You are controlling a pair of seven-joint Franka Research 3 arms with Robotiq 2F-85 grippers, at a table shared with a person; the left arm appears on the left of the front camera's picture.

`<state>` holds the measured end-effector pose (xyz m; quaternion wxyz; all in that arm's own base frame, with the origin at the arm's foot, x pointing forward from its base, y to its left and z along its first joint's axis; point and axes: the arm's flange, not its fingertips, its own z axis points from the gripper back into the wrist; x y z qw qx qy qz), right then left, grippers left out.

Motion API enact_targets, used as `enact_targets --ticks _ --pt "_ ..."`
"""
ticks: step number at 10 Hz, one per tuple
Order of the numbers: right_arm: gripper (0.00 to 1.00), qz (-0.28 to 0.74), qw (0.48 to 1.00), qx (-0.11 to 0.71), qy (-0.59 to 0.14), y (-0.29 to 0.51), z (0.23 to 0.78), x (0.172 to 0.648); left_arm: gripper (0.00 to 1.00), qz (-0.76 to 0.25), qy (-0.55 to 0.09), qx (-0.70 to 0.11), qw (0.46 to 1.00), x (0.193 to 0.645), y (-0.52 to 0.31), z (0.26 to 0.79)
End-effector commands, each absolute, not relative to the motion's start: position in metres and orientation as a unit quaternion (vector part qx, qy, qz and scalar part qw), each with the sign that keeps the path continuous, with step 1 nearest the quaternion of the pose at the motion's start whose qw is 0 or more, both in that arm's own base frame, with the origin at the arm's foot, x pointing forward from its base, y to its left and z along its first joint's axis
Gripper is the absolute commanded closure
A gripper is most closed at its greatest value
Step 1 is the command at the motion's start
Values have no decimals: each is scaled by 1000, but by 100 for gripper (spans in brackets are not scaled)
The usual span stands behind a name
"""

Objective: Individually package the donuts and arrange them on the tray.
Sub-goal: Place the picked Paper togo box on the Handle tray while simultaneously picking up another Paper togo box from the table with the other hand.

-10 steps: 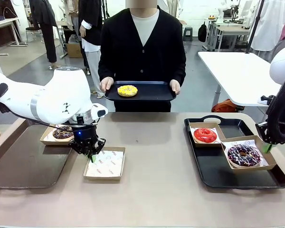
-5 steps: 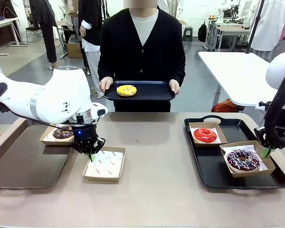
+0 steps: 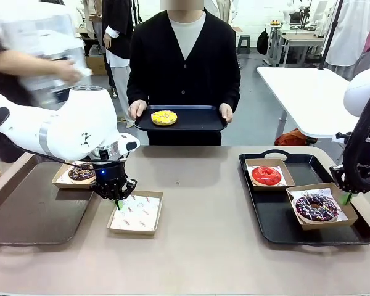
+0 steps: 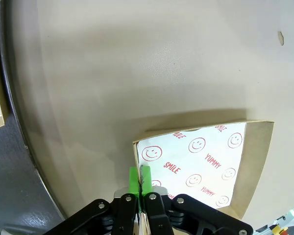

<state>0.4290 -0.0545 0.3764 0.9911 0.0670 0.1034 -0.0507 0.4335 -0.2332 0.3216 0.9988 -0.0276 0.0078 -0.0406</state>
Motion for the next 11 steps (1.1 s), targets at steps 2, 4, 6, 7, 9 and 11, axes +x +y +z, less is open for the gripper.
enact_targets --ticks 2,4,6,7,9,11 --pt "100 -68 992 32 99 -53 373 435 100 -25 1 -23 999 430 -233 325" --pt "100 -72 992 21 102 -53 368 437 100 -24 1 -25 999 431 -232 326" --pt "41 -73 992 21 102 -53 368 437 100 -23 3 -22 999 430 -232 326" --pt "0 -73 992 21 101 -53 368 437 100 -24 3 -22 999 431 -233 326" --pt "0 -72 992 24 100 -54 368 436 100 -23 5 -22 999 431 -233 326" --pt "0 -74 992 32 96 -55 374 433 100 -25 9 -23 999 431 -233 327"
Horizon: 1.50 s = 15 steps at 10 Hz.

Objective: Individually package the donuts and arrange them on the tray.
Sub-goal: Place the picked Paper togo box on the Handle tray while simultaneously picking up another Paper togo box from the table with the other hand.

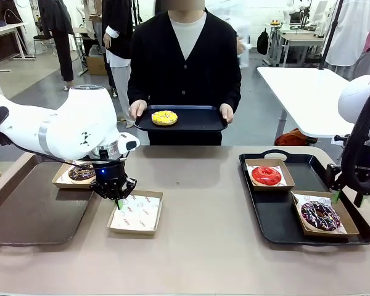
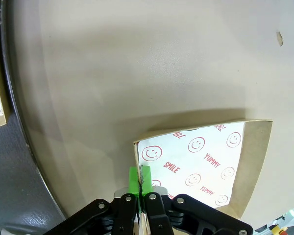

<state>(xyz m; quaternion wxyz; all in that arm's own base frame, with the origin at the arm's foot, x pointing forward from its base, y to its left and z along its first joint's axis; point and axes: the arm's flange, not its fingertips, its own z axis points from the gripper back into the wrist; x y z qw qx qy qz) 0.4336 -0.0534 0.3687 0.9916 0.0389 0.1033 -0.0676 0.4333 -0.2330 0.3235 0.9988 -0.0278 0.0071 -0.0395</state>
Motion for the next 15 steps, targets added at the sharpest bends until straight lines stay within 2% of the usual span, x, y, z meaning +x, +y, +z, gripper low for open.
enact_targets --ticks 1,3,4,5,11,15 --pt "0 -76 992 38 91 -56 380 430 100 -25 9 -23 999 430 -233 327" --pt "0 -75 992 51 85 -58 395 423 100 -25 10 -24 999 430 -232 328" --pt "6 -69 991 68 88 -59 406 418 100 -27 12 -22 999 429 -231 330" --pt "6 -58 991 91 84 -60 417 411 100 -29 12 -21 999 428 -229 334" --pt "6 -4 943 324 79 -100 468 381 100 -34 -24 -43 998 412 -203 416" --pt "6 6 877 478 55 -163 494 356 100 -33 -52 -57 997 416 -206 471"
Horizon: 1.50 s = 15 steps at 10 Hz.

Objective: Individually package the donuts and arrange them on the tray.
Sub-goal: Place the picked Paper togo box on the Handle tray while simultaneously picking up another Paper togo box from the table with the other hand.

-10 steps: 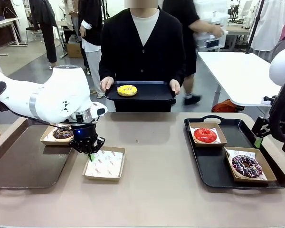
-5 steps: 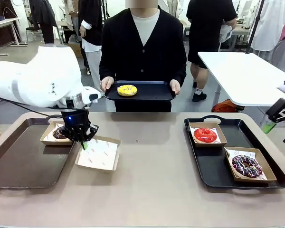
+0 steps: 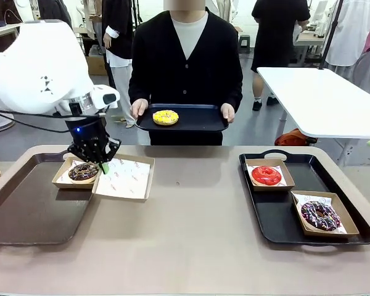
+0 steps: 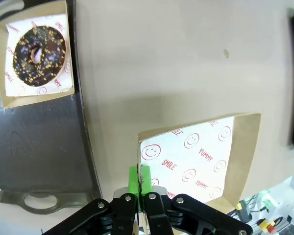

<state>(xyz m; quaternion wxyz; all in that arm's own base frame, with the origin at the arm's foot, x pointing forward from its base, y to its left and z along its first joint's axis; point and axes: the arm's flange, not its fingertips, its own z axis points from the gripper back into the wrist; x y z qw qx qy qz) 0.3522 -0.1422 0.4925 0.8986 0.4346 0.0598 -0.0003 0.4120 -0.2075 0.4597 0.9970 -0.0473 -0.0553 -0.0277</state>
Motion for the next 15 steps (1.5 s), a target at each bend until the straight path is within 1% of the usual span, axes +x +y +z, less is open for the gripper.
enact_targets --ticks 1,3,6,9,10,11,14,15 --pt "6 3 860 509 46 -179 494 347 100 -31 -55 -57 996 420 -208 484" --pt "6 -1 843 537 42 -196 484 328 100 -25 -48 -50 997 437 -213 504" --pt "6 3 837 547 17 -204 470 308 100 -19 -24 -63 998 482 -215 522" --pt "6 -17 818 575 -5 -210 444 305 100 -8 -5 -63 998 515 -222 524" --pt "6 -25 819 573 -17 -210 434 303 100 -2 1 -58 998 526 -223 522" --pt "6 -31 821 570 -13 -211 431 303 100 1 5 -58 998 535 -226 520" --pt "6 -26 818 574 -24 -209 433 309 100 6 16 -60 998 550 -227 514" --pt "6 -36 823 567 -2 -213 432 302 100 -5 8 -69 998 538 -224 511"
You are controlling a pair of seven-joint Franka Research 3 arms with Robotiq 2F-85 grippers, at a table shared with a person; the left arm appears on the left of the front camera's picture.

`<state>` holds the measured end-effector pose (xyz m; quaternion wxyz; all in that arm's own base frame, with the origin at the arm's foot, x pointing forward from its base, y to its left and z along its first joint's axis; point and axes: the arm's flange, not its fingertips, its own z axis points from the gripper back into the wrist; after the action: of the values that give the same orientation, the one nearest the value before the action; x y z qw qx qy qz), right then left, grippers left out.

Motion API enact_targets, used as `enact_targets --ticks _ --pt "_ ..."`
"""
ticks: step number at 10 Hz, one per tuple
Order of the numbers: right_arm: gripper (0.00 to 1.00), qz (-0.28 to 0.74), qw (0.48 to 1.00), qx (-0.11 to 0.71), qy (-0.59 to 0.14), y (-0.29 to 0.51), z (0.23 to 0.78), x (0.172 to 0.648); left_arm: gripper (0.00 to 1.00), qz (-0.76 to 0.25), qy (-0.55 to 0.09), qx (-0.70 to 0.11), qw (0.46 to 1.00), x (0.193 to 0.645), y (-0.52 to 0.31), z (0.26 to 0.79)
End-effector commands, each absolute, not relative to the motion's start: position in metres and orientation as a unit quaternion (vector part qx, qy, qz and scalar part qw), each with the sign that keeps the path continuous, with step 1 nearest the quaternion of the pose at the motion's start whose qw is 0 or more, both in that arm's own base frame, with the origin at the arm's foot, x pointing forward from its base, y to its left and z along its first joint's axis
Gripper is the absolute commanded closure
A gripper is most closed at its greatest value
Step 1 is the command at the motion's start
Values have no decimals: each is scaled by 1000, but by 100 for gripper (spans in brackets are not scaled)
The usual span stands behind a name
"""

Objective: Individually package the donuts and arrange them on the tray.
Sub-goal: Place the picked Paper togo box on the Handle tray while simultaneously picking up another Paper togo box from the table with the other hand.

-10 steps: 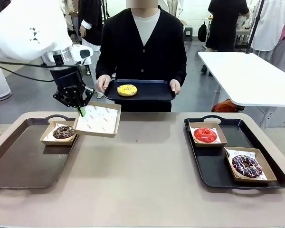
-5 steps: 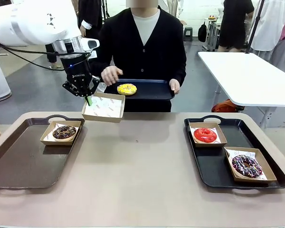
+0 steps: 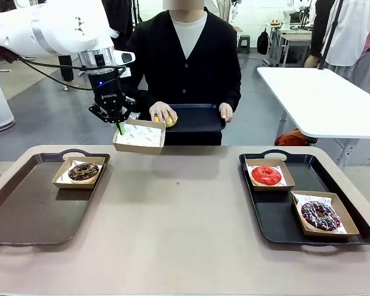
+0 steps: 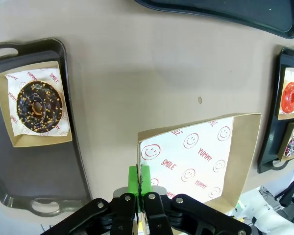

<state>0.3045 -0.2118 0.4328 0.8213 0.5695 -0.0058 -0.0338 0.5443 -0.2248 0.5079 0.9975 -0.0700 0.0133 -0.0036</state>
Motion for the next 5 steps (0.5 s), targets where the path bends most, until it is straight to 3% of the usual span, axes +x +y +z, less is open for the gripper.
enact_targets --ticks 1,5 --pt "6 -36 823 567 -2 -213 432 302 100 -5 8 -69 998 538 -224 511" --pt "6 -36 823 567 -2 -213 432 302 100 -5 8 -69 998 538 -224 511"
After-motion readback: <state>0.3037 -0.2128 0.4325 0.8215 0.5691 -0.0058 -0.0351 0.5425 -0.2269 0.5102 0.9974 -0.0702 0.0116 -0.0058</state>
